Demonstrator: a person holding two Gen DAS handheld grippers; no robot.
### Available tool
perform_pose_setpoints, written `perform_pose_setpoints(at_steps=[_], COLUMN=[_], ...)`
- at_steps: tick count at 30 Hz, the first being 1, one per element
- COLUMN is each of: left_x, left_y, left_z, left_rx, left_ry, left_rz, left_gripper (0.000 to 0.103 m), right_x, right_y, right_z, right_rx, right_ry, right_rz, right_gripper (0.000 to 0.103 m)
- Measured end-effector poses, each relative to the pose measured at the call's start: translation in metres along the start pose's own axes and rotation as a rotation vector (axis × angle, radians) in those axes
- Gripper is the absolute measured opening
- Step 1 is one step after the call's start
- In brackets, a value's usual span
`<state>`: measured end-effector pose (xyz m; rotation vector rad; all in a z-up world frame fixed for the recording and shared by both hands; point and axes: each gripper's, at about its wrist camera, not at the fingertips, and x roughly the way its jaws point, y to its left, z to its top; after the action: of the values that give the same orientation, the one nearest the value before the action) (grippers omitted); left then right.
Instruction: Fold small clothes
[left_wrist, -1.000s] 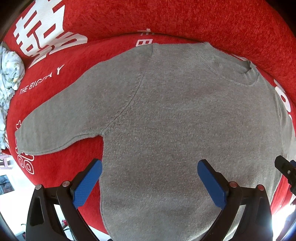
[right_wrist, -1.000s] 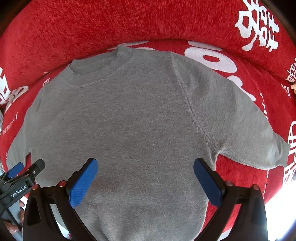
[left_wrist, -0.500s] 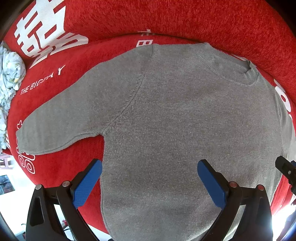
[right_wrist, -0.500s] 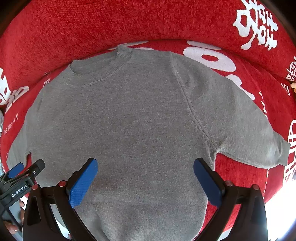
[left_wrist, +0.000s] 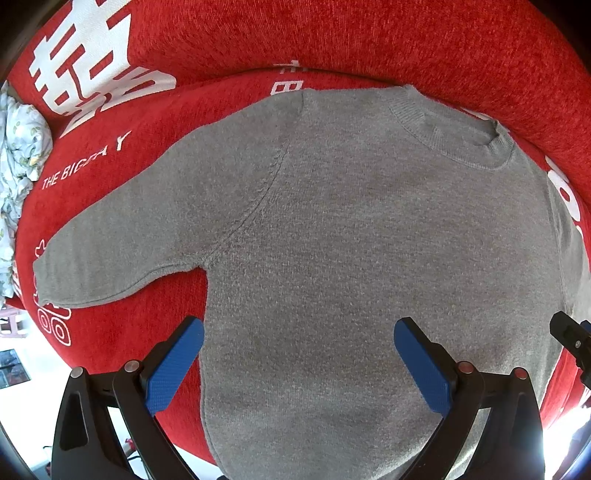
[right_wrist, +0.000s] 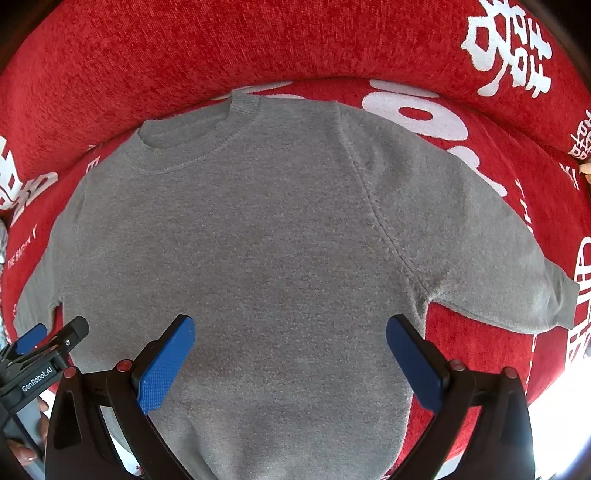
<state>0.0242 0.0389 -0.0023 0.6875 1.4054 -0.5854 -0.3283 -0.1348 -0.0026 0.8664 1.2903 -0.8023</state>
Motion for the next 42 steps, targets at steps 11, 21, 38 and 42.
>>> perform_pose_setpoints(at_steps=[11, 21, 38, 42], left_x=[-0.0002, -0.0009, -0.0017, -0.0015], left_y=[-0.0007, -0.0002, 0.0016, 0.0022], left_z=[-0.0006, -0.0007, -0.0036, -0.0040], left_rx=[0.000, -0.002, -0.005, -0.004], left_ry=[-0.001, -0.001, -0.001, -0.002], left_rz=[0.000, 0.000, -0.004, -0.005], left_gripper=[0.103, 0.103, 0.103, 0.103], right_x=[0.0007, 0.0006, -0.0016, -0.0018], right_y=[-0.0012, 0.0001, 0.0045, 0.0056], right_z=[-0.0003, -0.0009, -0.0020, -0.0019], right_rx=[-0.005, -0.007, -0.009, -0.008], right_ry=[0.000, -0.002, -0.006, -0.005], right_rz=[0.002, 0.003, 0.002, 0.002], right_gripper=[0.103, 0.103, 0.103, 0.103])
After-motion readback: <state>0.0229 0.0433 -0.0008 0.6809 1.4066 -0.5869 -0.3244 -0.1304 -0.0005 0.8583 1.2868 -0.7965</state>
